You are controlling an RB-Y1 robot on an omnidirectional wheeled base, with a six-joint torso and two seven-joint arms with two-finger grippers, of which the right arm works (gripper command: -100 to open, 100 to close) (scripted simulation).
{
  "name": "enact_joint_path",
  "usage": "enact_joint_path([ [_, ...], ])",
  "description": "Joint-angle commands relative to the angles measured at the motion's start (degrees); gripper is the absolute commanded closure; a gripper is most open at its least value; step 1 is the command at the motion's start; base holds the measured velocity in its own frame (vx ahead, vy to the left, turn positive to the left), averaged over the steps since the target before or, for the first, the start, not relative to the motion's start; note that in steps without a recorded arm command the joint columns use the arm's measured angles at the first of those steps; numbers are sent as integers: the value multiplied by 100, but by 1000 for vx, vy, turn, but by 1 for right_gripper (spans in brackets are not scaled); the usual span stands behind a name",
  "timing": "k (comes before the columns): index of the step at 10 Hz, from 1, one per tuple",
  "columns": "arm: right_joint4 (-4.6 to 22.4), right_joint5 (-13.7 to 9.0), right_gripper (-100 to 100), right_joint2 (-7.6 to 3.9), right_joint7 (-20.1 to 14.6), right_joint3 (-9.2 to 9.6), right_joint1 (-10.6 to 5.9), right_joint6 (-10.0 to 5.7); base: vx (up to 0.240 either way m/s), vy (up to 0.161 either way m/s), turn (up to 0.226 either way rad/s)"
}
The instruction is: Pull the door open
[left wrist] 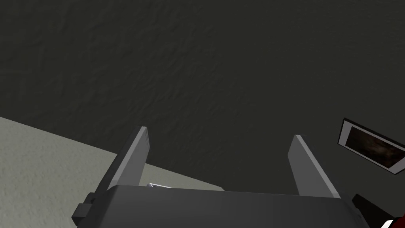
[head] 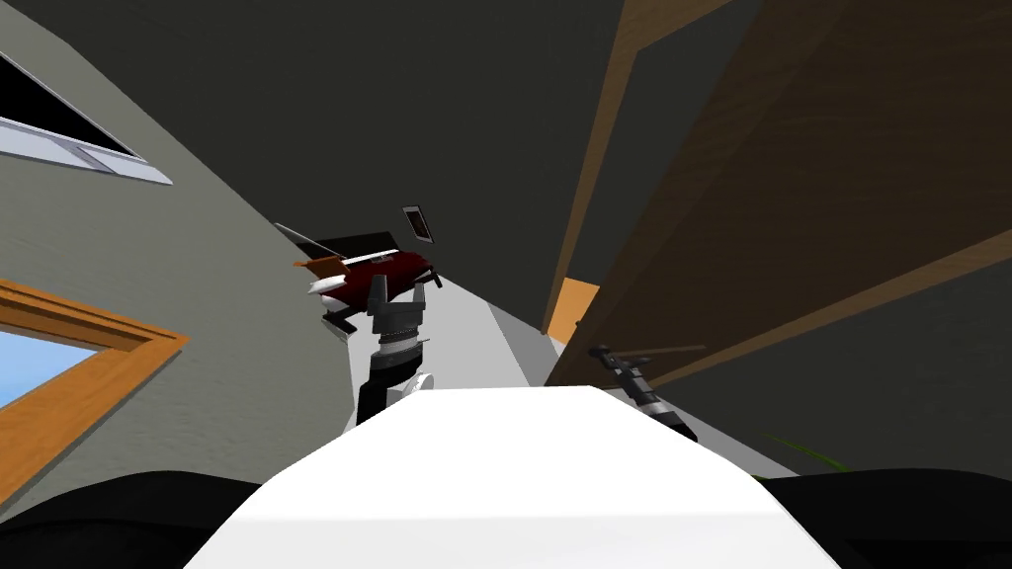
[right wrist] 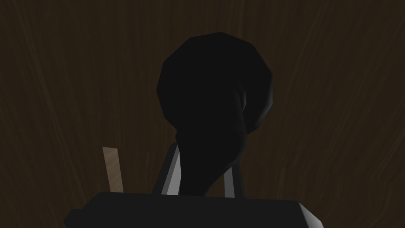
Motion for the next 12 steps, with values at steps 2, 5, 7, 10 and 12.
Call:
enact_joint_path([
  [2, 111, 25, 100, -35, -27, 64, 22, -206, -195, -86, 145],
  [5, 194, 41, 100, -90, -58, 120, 50, -391, -214, -65, 142],
  [7, 208, 44, 100, -84, -64, 127, 40, -373, -142, -76, 64],
  [10, 438, -9, 100, 8, -20, 113, 250, -747, -45, -41, 180],
  [12, 583, -49, 100, 60, 11, 92, 382, -986, -43, -39, 166],
])
